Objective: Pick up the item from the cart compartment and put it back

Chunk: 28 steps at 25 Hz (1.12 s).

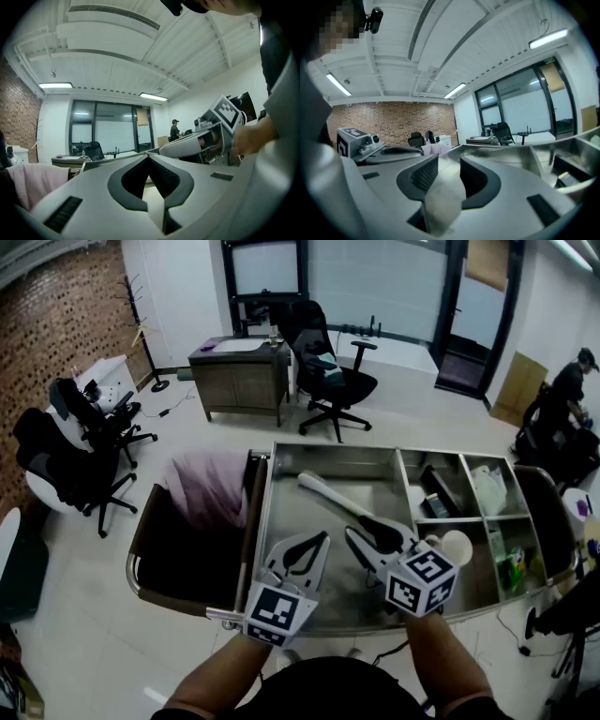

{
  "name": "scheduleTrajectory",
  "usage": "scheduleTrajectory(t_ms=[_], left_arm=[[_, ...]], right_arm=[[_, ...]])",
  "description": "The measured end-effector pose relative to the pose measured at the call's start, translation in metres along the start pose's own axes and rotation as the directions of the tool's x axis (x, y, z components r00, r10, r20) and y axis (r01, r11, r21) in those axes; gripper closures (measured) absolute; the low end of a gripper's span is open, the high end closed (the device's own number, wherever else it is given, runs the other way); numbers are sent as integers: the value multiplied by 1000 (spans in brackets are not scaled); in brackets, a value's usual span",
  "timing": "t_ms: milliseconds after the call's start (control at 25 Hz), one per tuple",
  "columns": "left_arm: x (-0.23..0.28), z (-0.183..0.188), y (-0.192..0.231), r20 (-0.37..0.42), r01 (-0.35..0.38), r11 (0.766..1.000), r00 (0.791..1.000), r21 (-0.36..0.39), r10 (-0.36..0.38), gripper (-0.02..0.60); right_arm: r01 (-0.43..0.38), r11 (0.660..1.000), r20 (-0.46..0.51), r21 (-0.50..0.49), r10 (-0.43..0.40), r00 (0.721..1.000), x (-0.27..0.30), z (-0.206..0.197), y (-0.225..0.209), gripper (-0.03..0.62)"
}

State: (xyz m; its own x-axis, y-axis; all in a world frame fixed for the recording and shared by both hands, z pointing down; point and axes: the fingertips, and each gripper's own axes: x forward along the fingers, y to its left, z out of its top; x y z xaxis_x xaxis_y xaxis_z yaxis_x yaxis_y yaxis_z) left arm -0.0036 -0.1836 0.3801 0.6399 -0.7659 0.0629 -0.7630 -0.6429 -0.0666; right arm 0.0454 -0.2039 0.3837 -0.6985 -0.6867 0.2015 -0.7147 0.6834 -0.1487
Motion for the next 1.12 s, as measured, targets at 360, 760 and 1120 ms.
scheduleTrajectory(t_ms=[360,760,1120], left_arm=[[0,-2,1,-2,5,1000,1000,-8,-5,581],[-1,-1,1,3,1,1000,1000,-16,-1,581],[0,-4,3,-11,0,1000,1000,-19,0,581]], right_arm=[[18,965,-172,-260,-65,983,47,26,-31,430],[-130,917,-432,-376,-49,901,117,-1,-52,430],[-171,934,-599,-313,-55,799,164,-36,-84,431]])
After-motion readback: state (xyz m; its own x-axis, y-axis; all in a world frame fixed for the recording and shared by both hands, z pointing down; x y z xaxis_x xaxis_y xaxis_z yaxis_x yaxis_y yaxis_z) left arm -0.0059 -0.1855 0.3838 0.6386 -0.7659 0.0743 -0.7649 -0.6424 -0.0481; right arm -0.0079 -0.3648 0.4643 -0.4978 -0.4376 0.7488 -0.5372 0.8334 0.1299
